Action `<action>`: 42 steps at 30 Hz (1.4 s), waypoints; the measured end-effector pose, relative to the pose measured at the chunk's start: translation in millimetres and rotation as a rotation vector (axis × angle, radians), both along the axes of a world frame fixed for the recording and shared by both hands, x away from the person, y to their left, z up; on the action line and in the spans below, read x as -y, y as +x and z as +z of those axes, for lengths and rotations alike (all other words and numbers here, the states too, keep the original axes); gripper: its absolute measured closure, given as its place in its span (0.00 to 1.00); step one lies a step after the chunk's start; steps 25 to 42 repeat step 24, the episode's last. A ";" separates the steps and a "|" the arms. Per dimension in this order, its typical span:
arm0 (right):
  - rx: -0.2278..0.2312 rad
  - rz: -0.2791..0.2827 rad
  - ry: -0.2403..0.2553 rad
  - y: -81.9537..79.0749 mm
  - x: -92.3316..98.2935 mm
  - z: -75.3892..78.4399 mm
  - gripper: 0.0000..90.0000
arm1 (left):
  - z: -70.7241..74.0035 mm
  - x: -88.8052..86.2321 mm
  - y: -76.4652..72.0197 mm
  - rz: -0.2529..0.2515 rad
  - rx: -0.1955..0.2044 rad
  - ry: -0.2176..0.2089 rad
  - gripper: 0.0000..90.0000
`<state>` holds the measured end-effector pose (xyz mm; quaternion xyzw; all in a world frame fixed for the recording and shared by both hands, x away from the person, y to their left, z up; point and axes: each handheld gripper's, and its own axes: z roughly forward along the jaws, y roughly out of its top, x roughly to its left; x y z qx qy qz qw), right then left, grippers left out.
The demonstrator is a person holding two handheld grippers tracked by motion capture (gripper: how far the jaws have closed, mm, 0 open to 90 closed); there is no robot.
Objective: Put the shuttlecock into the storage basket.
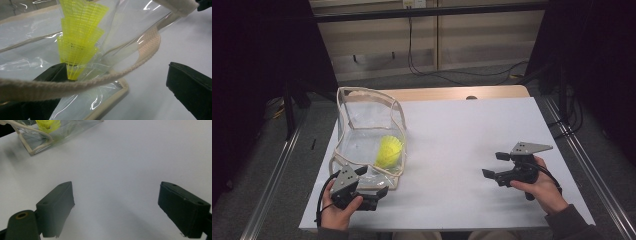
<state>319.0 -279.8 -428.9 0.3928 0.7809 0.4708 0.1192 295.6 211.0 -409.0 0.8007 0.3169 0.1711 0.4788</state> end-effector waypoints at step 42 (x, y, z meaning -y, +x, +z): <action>0.017 -0.012 -0.008 -4.7 4.8 -5.3 0.13 | 0.0 0.0 0.5 -0.003 0.001 0.000 0.04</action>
